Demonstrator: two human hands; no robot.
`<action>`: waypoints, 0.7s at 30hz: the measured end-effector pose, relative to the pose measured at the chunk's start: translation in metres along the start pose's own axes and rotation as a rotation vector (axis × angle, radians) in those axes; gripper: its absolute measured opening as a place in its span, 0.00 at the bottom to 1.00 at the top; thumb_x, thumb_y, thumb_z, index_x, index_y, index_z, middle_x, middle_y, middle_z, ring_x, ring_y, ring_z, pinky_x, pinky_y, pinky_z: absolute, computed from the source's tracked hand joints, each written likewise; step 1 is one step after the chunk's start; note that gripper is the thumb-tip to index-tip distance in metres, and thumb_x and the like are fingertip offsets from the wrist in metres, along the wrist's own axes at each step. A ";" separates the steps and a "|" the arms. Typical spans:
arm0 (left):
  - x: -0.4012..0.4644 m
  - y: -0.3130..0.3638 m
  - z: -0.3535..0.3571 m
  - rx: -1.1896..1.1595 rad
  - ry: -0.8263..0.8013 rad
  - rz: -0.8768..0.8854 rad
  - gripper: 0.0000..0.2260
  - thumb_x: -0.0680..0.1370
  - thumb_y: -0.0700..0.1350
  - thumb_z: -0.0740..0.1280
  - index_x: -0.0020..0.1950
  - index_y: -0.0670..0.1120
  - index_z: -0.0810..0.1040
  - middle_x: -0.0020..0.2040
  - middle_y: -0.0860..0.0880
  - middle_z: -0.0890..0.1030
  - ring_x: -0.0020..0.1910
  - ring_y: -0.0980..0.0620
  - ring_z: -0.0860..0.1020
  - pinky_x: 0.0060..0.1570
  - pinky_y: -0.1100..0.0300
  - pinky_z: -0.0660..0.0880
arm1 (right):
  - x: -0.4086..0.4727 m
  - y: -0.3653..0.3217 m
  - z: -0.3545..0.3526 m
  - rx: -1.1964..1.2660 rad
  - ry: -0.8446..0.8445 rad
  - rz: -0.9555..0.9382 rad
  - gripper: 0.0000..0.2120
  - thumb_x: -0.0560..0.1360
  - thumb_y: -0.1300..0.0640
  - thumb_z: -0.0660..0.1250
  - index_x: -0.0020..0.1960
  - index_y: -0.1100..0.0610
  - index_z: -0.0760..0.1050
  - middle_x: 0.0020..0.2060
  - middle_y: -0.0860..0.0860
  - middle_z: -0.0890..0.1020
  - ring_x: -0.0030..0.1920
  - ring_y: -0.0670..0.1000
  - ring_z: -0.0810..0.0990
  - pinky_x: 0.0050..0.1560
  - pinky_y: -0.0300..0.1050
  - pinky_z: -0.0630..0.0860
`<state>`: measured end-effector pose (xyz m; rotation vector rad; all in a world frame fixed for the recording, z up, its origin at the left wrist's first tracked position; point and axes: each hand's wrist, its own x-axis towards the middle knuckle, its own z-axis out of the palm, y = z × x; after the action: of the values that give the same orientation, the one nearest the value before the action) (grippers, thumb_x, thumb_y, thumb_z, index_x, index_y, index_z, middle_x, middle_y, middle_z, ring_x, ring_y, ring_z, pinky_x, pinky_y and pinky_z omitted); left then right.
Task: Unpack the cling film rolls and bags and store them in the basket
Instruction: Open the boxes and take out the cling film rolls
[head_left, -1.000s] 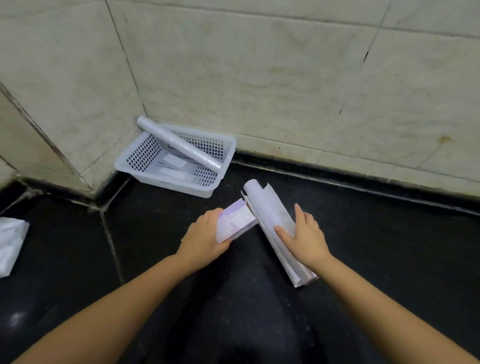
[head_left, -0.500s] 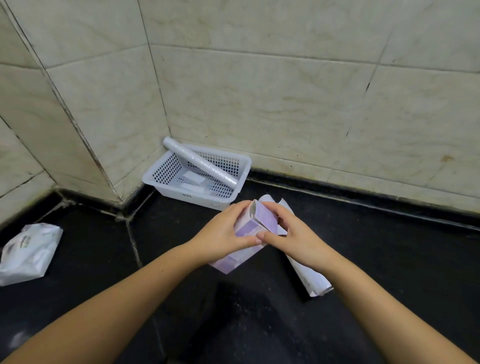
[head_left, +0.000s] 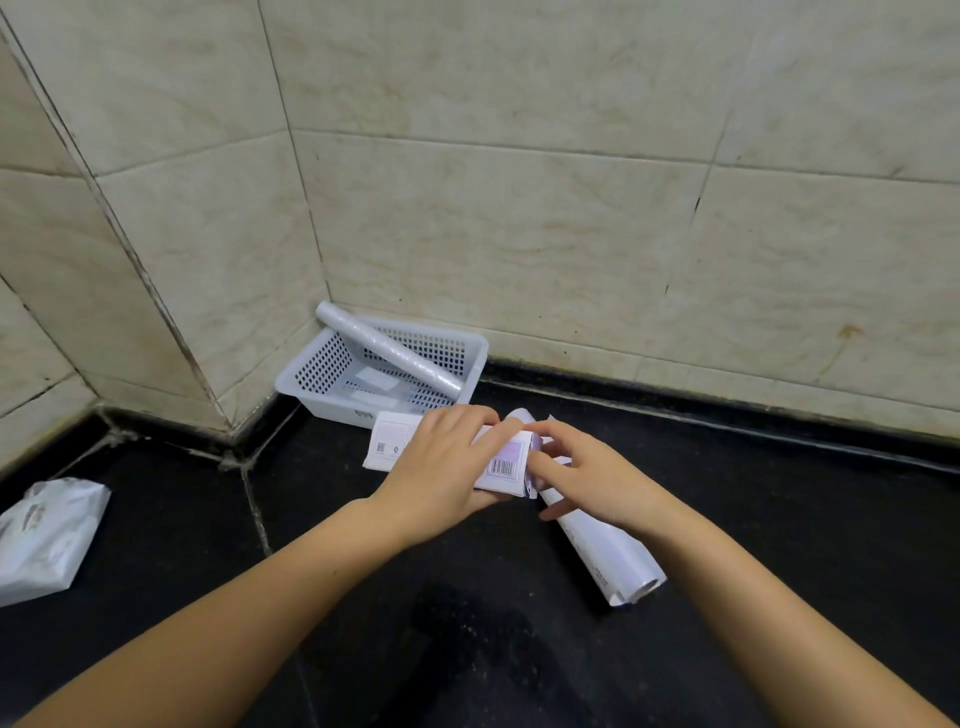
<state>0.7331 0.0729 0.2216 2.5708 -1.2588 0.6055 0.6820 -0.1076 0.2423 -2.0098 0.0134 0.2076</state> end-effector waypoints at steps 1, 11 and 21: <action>0.001 0.000 -0.001 0.013 0.002 0.013 0.28 0.68 0.56 0.73 0.64 0.49 0.68 0.53 0.46 0.77 0.52 0.45 0.76 0.52 0.51 0.72 | -0.001 0.001 0.000 0.017 0.009 -0.005 0.12 0.76 0.49 0.61 0.58 0.43 0.73 0.50 0.47 0.80 0.46 0.48 0.83 0.39 0.43 0.83; 0.001 0.006 -0.007 -0.378 -0.038 -0.200 0.28 0.67 0.58 0.73 0.64 0.53 0.69 0.53 0.58 0.68 0.54 0.55 0.67 0.53 0.62 0.62 | -0.007 0.017 -0.023 0.244 0.145 -0.040 0.08 0.79 0.52 0.58 0.52 0.52 0.75 0.51 0.54 0.79 0.42 0.50 0.84 0.42 0.52 0.83; 0.001 0.016 -0.017 -0.497 0.040 -0.246 0.28 0.67 0.52 0.75 0.64 0.49 0.71 0.56 0.55 0.72 0.55 0.55 0.69 0.56 0.62 0.65 | -0.015 0.014 -0.028 -0.762 0.319 -0.339 0.25 0.77 0.52 0.61 0.73 0.48 0.61 0.71 0.46 0.68 0.72 0.46 0.62 0.76 0.53 0.47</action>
<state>0.7169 0.0687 0.2371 2.2301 -0.9160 0.2513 0.6694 -0.1406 0.2439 -2.7379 -0.2346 -0.3848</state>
